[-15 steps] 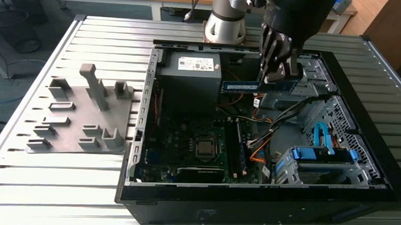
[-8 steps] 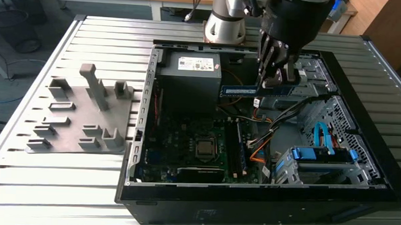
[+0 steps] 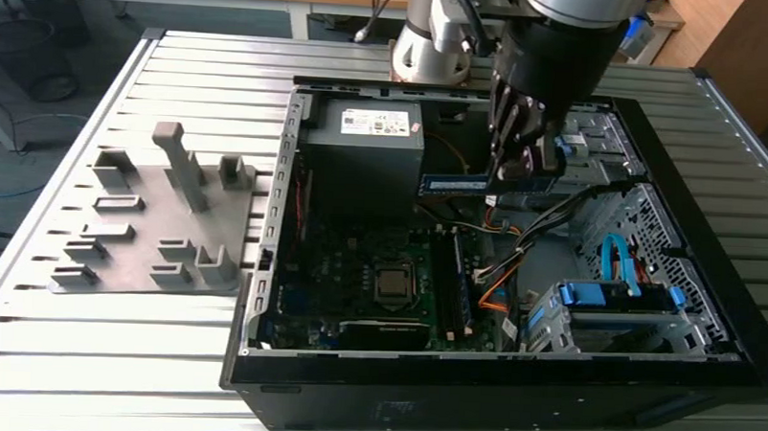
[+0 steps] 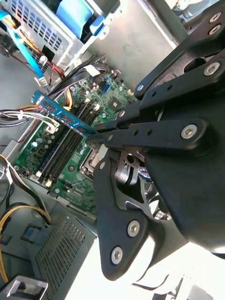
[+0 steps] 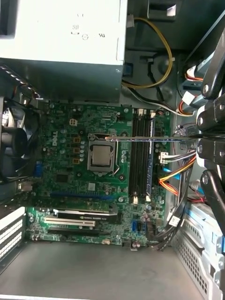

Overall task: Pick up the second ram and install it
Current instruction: 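Pick up the second ram and move it above second insertion slot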

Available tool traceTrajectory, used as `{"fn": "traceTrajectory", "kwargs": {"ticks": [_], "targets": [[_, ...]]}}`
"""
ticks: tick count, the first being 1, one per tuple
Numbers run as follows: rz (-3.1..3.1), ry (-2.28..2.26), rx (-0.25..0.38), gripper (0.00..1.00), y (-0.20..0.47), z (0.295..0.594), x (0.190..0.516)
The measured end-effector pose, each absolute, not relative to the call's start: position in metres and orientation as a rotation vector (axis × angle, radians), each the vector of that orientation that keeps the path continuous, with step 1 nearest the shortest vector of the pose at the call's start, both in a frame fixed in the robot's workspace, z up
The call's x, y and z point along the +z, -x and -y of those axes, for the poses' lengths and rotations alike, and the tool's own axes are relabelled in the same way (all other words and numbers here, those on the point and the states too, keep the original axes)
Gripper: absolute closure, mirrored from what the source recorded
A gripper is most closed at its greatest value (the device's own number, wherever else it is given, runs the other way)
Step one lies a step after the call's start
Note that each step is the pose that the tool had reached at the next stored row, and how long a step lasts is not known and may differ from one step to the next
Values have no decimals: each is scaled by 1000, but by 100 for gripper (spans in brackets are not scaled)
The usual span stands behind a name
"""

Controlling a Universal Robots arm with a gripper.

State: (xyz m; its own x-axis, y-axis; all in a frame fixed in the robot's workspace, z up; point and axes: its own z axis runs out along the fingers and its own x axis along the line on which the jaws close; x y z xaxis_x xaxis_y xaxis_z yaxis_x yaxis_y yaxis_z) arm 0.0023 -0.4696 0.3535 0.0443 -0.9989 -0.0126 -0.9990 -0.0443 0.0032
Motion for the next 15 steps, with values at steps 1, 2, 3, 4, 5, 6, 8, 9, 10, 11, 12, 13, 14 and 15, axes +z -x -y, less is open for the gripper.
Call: {"fn": "traceTrajectory", "kwargs": {"ticks": [1,2,3,4,5,6,8,9,10,11,12,13,14,15], "targets": [[-2167,2265,18,86,-2,470,352],[-2167,2265,18,86,-2,470,350],[-2167,2265,18,86,-2,470,349],[-2167,2265,18,86,-2,470,348],[-2167,2265,18,86,-2,470,346],[-2167,2265,18,86,-2,470,345],[-2167,2265,18,86,-2,470,342],[-2167,2265,18,86,-2,470,341],[-2167,2265,18,86,-2,470,339],[-2167,2265,18,86,-2,470,336],[-2167,2265,18,86,-2,470,334],[-2167,2265,18,86,-2,470,331],[-2167,2265,18,86,-2,470,330],[-2167,2265,18,86,-2,470,329]]}}
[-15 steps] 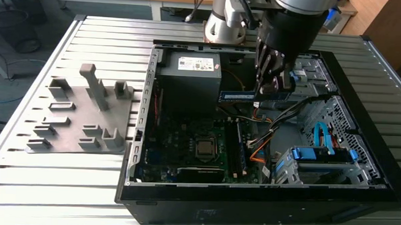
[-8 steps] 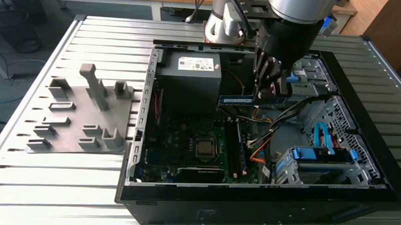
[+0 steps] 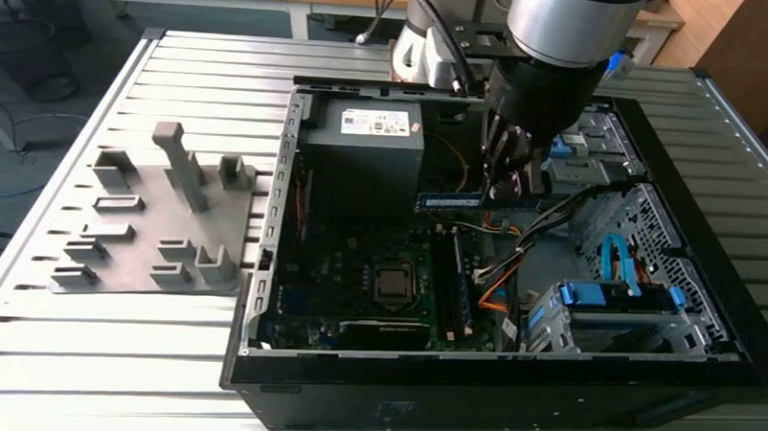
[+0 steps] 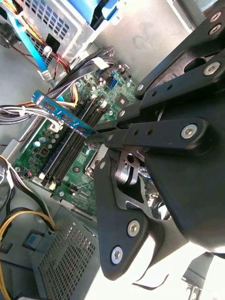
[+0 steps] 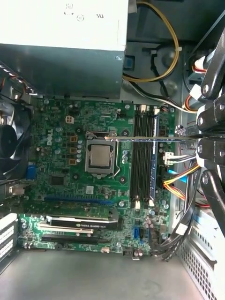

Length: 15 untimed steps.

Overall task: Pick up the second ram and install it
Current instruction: 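Pick up the second ram and move it above second insertion slot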

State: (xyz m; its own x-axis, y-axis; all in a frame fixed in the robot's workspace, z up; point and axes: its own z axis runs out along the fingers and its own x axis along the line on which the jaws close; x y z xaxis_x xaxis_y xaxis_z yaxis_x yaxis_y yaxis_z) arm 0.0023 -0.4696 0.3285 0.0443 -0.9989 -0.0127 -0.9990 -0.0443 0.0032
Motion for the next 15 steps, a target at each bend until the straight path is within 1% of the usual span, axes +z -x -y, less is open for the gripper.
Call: {"fn": "traceTrajectory", "kwargs": {"ticks": [15], "targets": [[-2167,2265,18,86,-2,470,309]]}}
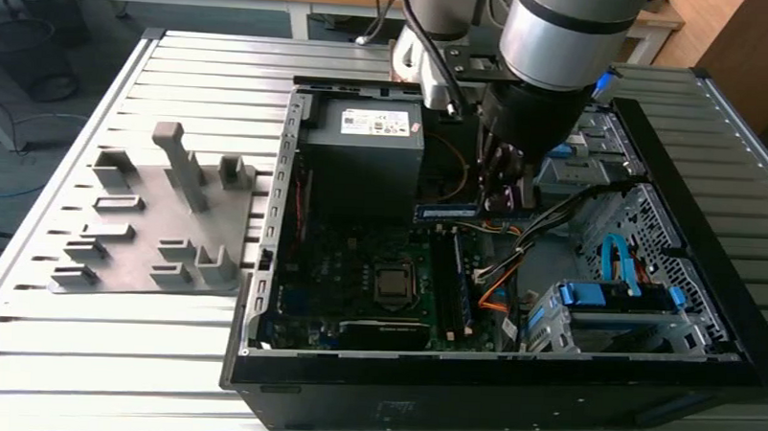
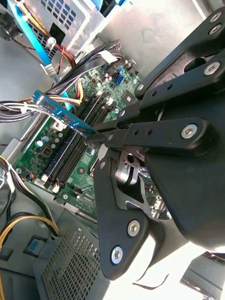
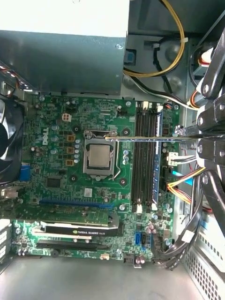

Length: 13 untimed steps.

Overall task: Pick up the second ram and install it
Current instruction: 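Pick up the second ram and move it above second insertion slot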

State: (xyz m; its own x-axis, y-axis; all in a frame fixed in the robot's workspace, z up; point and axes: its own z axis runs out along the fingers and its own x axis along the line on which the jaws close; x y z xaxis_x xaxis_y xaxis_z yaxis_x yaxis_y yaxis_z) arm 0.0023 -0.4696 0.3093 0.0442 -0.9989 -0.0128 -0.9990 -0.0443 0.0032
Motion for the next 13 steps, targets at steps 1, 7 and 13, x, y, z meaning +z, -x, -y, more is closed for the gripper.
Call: {"fn": "traceTrajectory", "kwargs": {"ticks": [1,7,13], "targets": [[-2167,2265,18,86,-2,470,308],[-2167,2265,18,86,-2,470,301],[-2167,2265,18,86,-2,470,294]]}}
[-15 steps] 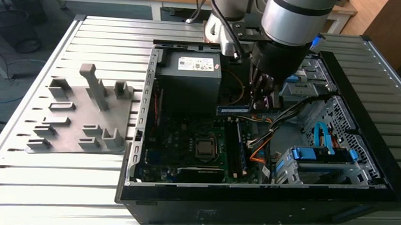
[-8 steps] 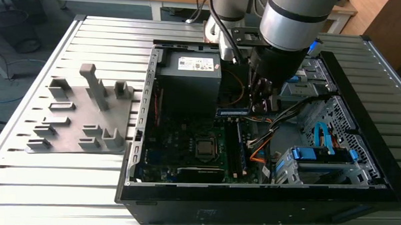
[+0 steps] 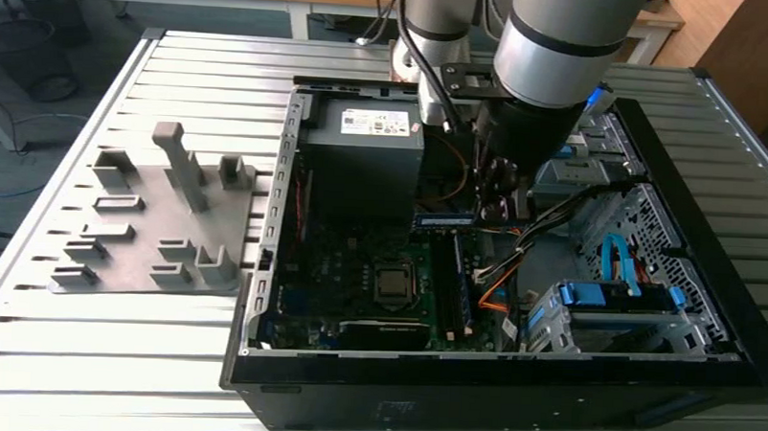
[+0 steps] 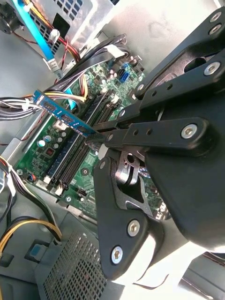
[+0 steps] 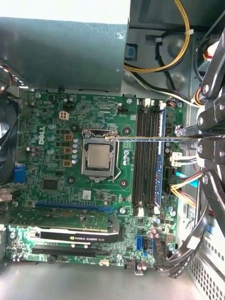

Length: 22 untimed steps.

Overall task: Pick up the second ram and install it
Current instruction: 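Pick up the second ram and move it above second insertion slot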

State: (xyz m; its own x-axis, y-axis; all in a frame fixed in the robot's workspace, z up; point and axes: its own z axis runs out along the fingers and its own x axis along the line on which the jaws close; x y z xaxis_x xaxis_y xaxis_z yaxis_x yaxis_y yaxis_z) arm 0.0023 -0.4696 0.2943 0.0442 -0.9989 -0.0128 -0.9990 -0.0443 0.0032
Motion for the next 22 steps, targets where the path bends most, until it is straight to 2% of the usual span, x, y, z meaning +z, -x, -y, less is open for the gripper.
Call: {"fn": "traceTrajectory", "kwargs": {"ticks": [13,22], "targets": [[-2167,2265,18,86,13,473,282],[-2167,2266,18,86,31,491,279]]}}
